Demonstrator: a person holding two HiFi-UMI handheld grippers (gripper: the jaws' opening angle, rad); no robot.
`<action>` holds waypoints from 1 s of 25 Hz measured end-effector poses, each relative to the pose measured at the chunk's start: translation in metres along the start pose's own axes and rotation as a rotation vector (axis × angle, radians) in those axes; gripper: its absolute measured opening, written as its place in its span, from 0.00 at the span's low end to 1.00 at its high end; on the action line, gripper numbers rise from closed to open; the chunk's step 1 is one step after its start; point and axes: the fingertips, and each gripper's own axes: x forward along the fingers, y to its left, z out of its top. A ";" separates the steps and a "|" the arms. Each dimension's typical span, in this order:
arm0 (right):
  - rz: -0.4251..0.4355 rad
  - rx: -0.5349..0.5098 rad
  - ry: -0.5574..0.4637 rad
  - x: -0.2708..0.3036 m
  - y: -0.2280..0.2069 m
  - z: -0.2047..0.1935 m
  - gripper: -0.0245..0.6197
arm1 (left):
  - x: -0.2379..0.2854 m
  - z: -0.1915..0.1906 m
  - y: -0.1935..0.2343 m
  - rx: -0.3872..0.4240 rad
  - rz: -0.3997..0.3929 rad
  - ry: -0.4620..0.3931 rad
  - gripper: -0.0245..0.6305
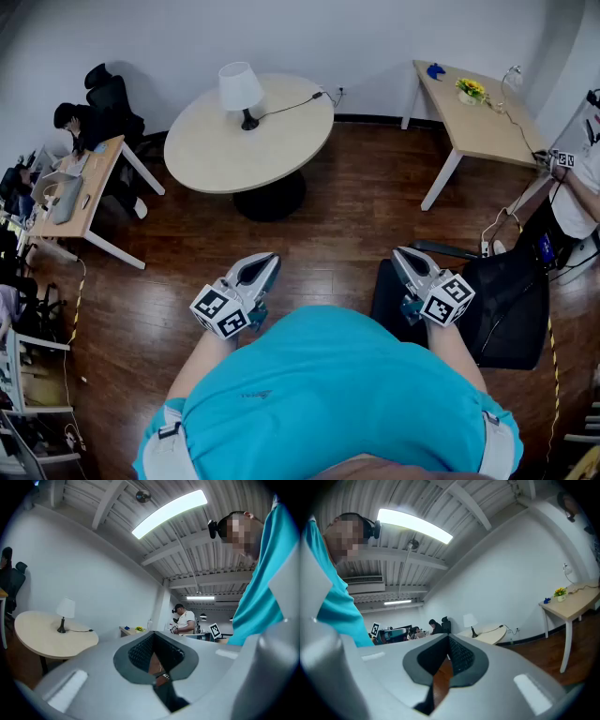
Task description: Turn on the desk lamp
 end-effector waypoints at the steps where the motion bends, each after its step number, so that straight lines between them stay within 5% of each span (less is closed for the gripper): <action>1: -0.002 -0.005 0.003 -0.004 -0.007 0.001 0.04 | 0.010 -0.004 -0.004 -0.004 -0.006 0.005 0.08; 6: -0.010 -0.014 0.024 -0.022 -0.043 0.002 0.04 | 0.050 -0.024 -0.018 -0.023 -0.027 0.031 0.08; 11: -0.012 0.009 0.036 0.002 -0.057 -0.010 0.04 | 0.051 -0.030 0.014 -0.036 -0.022 0.036 0.08; 25: -0.110 0.029 0.043 0.251 -0.094 0.005 0.04 | 0.043 0.025 0.283 -0.102 -0.094 0.018 0.08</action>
